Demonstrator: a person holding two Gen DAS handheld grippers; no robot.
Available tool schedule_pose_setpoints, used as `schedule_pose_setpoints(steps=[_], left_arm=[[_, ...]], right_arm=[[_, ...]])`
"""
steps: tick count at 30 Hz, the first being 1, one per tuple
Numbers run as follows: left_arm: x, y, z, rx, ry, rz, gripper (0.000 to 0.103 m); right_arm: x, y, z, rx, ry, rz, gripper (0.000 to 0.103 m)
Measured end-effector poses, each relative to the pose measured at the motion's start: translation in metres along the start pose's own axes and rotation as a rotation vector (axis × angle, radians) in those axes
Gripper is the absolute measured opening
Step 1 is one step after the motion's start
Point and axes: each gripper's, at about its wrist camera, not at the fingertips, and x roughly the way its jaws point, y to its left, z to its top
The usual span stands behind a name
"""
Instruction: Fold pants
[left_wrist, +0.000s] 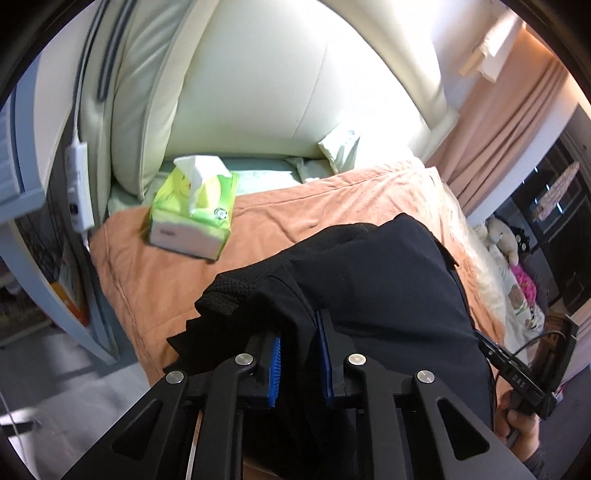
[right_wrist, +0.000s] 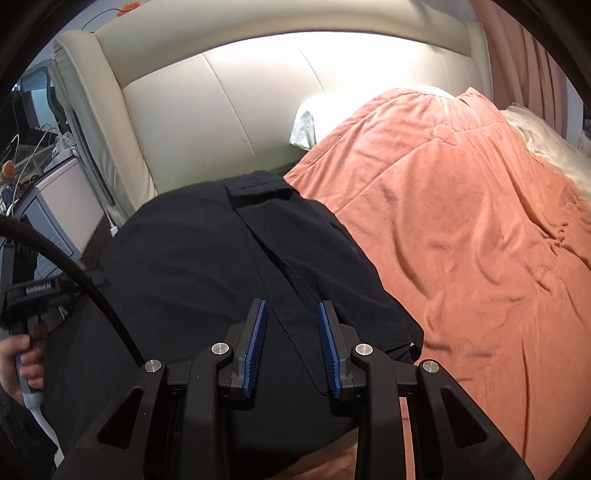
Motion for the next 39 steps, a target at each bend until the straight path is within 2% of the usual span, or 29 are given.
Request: schedule_pose_setpoints(steps=[3, 6, 8, 9, 11, 13, 20, 24, 31, 33, 34, 36, 38, 39], left_arm=[[-0.004, 0.001, -0.002, 0.002, 0.004, 0.039, 0.021], [-0.010, 0.002, -0.005, 0.005, 0.002, 0.062, 0.024], [-0.018, 0.002, -0.011, 0.004, -0.003, 0.057, 0.033], [-0.021, 0.001, -0.013, 0.004, -0.004, 0.051, 0.035], [-0.030, -0.003, -0.019, 0.015, -0.008, 0.047, 0.047], [-0.041, -0.007, -0.025, 0.025, -0.021, 0.032, 0.051], [-0.060, -0.034, -0.044, 0.102, -0.009, 0.030, 0.054], [-0.072, -0.049, -0.056, 0.131, -0.003, 0.023, 0.055], [-0.100, -0.082, -0.077, 0.201, -0.018, 0.014, 0.076], [-0.108, -0.091, -0.083, 0.211, -0.023, 0.016, 0.077], [-0.113, -0.098, -0.086, 0.222, -0.025, 0.024, 0.077], [-0.122, -0.109, -0.093, 0.245, -0.031, 0.033, 0.079], [-0.131, -0.120, -0.100, 0.266, -0.039, 0.031, 0.088], [-0.135, -0.125, -0.103, 0.276, -0.044, 0.030, 0.090]], right_arm=[[-0.025, 0.007, -0.001, -0.037, -0.022, -0.028, 0.026], [-0.048, 0.020, 0.001, -0.067, -0.064, -0.006, 0.026], [-0.056, 0.032, 0.002, -0.085, -0.072, 0.007, 0.026], [-0.057, 0.040, 0.001, -0.098, -0.066, 0.011, 0.026], [-0.054, 0.050, -0.003, -0.112, -0.041, 0.014, 0.026], [-0.050, 0.054, -0.010, -0.110, -0.011, 0.013, 0.026], [-0.053, 0.039, -0.030, -0.036, 0.086, -0.001, 0.025], [-0.076, 0.041, -0.033, -0.037, 0.106, -0.004, 0.025], [-0.139, 0.039, -0.035, -0.007, 0.063, -0.025, 0.025], [-0.157, 0.037, -0.039, 0.013, 0.064, -0.037, 0.025], [-0.164, 0.037, -0.041, 0.018, 0.063, -0.047, 0.029], [-0.185, 0.037, -0.048, 0.028, 0.043, -0.070, 0.045], [-0.207, 0.036, -0.057, 0.039, 0.015, -0.084, 0.065], [-0.216, 0.036, -0.061, 0.046, 0.004, -0.085, 0.069]])
